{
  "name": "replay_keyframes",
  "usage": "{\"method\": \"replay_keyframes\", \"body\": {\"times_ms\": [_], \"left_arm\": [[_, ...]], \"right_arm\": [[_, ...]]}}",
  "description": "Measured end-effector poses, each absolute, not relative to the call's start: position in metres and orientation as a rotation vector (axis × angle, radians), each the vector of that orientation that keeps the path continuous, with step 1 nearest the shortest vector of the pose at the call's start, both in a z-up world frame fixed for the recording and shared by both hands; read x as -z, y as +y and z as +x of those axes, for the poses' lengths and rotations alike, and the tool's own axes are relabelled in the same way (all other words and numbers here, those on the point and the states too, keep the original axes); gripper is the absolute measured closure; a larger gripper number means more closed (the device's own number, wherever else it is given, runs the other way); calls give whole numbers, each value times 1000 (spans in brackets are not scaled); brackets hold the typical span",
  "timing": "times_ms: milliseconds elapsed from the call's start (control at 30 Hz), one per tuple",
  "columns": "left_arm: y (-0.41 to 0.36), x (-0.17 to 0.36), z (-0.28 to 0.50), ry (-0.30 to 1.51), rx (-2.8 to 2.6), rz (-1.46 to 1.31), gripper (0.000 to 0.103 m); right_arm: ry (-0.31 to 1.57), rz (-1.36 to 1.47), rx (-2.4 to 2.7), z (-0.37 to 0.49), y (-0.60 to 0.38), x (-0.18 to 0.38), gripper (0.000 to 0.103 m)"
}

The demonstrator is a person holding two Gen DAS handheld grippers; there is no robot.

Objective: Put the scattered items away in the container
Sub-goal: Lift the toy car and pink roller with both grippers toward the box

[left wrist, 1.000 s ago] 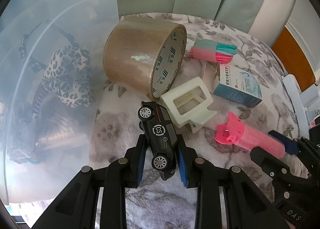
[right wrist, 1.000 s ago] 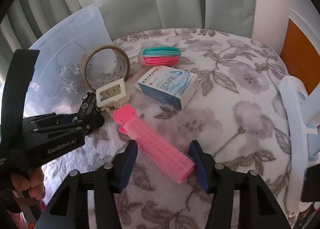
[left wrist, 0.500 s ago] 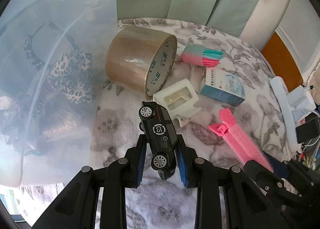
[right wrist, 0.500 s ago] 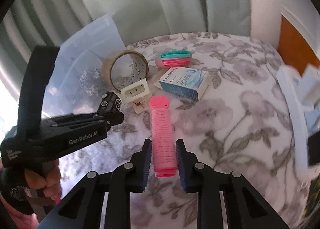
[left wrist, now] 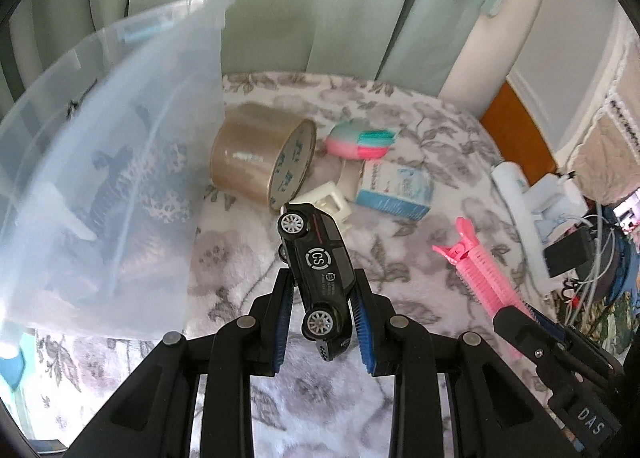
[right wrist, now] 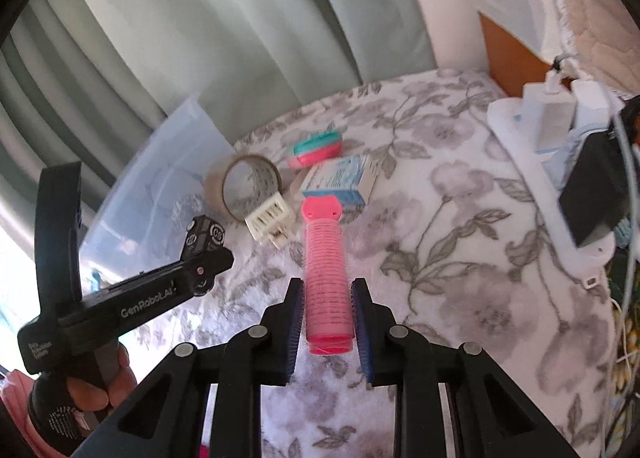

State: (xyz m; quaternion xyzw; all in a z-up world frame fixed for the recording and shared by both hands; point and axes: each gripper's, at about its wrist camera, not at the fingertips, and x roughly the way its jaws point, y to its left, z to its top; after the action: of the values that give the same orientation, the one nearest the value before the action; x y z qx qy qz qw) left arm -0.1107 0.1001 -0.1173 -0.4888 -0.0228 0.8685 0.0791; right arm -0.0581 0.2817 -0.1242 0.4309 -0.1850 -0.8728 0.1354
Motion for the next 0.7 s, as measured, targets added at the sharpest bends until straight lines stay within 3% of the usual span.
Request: {"method": "replay_keyframes", "body": {"times_ms": [700], "left_arm": [[82, -4, -69, -81, -2710, -1034, 73]], "right_arm": [[-526, 867, 2736, -20, 270, -4, 77]]}}
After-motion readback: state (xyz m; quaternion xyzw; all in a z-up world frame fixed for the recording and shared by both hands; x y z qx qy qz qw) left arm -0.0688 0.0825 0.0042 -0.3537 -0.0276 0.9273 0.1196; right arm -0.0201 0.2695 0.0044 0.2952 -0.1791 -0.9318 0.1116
